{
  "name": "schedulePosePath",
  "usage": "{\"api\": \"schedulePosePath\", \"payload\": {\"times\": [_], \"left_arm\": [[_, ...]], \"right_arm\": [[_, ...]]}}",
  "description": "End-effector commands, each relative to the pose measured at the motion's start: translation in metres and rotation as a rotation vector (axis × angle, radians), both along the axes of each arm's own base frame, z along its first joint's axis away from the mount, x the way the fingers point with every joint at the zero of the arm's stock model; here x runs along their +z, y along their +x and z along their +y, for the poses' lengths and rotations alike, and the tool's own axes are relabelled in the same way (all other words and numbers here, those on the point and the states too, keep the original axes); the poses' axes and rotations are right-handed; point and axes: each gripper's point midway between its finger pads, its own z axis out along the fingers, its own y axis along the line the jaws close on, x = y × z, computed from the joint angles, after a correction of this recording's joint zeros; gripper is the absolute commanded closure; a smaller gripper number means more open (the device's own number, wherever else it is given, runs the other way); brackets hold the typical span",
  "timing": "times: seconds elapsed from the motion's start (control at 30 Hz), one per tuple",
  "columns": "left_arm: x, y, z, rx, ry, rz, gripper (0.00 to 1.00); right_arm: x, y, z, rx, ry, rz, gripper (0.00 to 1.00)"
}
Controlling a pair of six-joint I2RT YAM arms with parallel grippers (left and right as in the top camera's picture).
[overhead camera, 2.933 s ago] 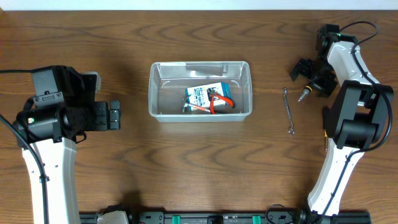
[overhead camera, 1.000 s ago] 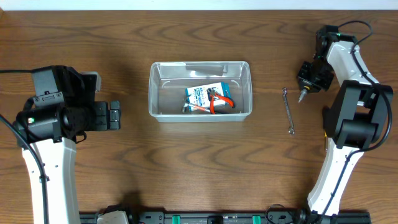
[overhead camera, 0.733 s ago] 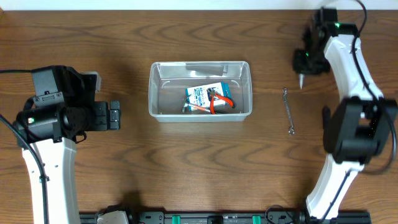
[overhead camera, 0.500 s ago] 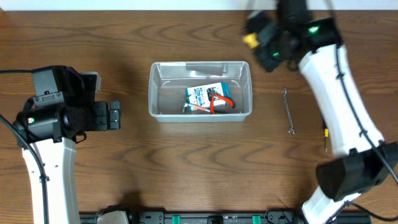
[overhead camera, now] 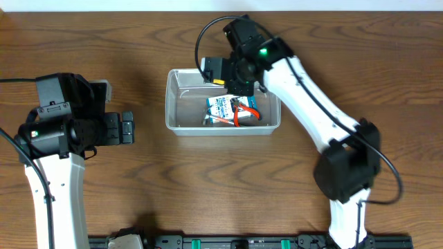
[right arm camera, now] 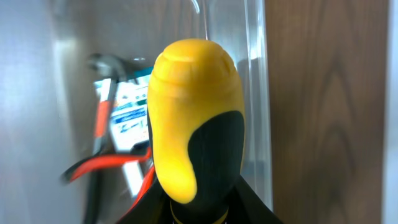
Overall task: Pack container
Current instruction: 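Carry the screwdriver with the right gripper into the container and release, then move the right gripper back over the silver wrench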
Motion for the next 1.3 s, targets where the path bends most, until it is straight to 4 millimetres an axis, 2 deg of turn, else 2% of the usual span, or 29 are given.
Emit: {"api": "schedulePosePath", "payload": {"times": [0.0, 0.17, 0.3, 0.43, 0.6, 0.63, 0.73, 0.83, 0.97, 1.03, 1.1, 1.2, 1.27], "left_arm": [[-0.003, -0.002, -0.002, 0.006, -0.013, 0.008, 0.02], [-0.003, -0.002, -0.002, 0.006, -0.013, 0.008, 0.02], [-0.003, -0.002, -0.002, 0.006, -0.013, 0.010, 0.02], [-0.003, -0.002, -0.002, 0.006, -0.013, 0.011, 0.02], [-0.003, -0.002, -0.002, 0.006, -0.013, 0.011, 0.02], [-0.003, -0.002, -0.002, 0.006, -0.013, 0.011, 0.02], [-0.003, -0.002, -0.002, 0.006, -0.013, 0.011, 0.02], [-0.003, -0.002, -0.002, 0.006, -0.013, 0.011, 0.02], [-0.003, -0.002, -0.002, 0.006, -0.013, 0.011, 0.02], [-0.003, -0.002, -0.002, 0.006, -0.013, 0.011, 0.02], [-0.003, -0.003, -0.002, 0.006, -0.014, 0.013, 0.02], [-0.005, -0.005, -0.003, 0.006, -0.016, 0.025, 0.02], [-0.005, -0.007, -0.003, 0.006, -0.017, 0.031, 0.02]], "right_arm": [[-0.027, 0.004, 0.003, 0.021, -0.014, 0.034, 0.99], [-0.057, 0.011, -0.002, 0.006, -0.035, 0.069, 0.99], [-0.079, 0.009, -0.009, -0.008, -0.061, 0.119, 0.99], [-0.089, 0.006, -0.013, -0.015, -0.078, 0.152, 0.96], [-0.089, 0.010, -0.014, -0.041, -0.075, 0.142, 0.74], [-0.089, 0.012, -0.015, -0.064, -0.080, 0.137, 0.65], [-0.085, 0.016, -0.021, -0.113, -0.098, 0.118, 0.51], [-0.061, 0.024, -0.023, -0.158, -0.087, 0.067, 0.33], [-0.002, 0.029, -0.033, -0.241, -0.057, -0.034, 0.22], [0.029, 0.021, -0.038, -0.287, -0.028, -0.051, 0.20], [0.062, 0.009, -0.048, -0.376, 0.018, -0.052, 0.11], [0.104, -0.012, -0.069, -0.521, 0.093, -0.038, 0.03], [0.130, -0.023, -0.091, -0.635, 0.138, -0.044, 0.01]]}}
